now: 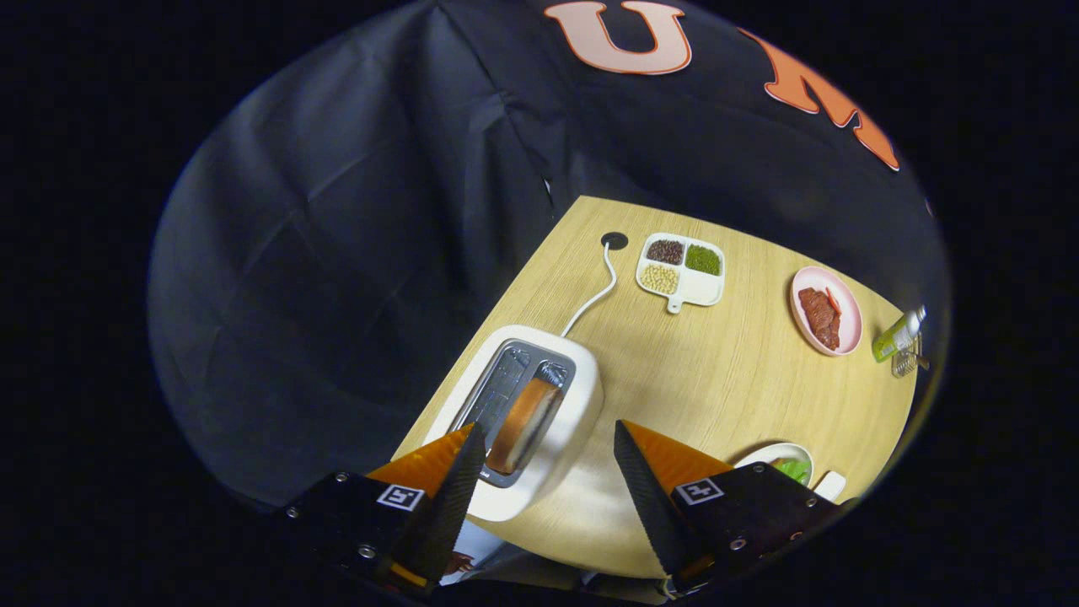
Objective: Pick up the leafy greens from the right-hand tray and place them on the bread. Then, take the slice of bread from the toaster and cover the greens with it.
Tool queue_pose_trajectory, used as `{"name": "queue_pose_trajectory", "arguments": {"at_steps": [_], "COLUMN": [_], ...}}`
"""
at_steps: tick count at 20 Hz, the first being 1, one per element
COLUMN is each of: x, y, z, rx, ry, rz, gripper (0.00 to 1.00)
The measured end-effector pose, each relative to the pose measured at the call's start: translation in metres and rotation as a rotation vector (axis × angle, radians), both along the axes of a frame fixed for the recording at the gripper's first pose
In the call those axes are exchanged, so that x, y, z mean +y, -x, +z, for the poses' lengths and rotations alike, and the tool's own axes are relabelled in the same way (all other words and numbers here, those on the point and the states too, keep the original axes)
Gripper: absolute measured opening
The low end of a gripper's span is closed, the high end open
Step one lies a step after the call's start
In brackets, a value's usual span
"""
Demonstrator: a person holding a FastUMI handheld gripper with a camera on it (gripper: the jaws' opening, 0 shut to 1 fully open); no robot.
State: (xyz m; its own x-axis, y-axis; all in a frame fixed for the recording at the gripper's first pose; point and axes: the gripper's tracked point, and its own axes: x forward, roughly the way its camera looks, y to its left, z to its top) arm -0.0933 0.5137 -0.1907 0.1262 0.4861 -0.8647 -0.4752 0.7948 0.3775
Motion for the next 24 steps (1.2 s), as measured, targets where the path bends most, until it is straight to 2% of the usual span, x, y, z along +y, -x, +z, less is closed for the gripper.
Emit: {"name": "queue_pose_trajectory", "arguments": {"at_steps": [5,10,13,15,16,18,24], "x": [0.019,0.034,0.033,0.028,0.029,0.033,0.024], "y": [-0.002,0.004,0.004,0.000,0.000,0.001,-0.007], "z": [-0.022,-0.041,-0.052,-0.059,-0.062,-0.060,-0.034], "rx": [0.032,0.089,0.104,0.101,0.103,0.130,0.127], "ry": [0.110,0.197,0.260,0.293,0.292,0.263,0.174], "rz": [0.002,-0.010,-0.035,-0.058,-0.073,-0.100,-0.131], "gripper": [0.81,0.59,0.56,0.42,0.28,0.17,0.11]}}
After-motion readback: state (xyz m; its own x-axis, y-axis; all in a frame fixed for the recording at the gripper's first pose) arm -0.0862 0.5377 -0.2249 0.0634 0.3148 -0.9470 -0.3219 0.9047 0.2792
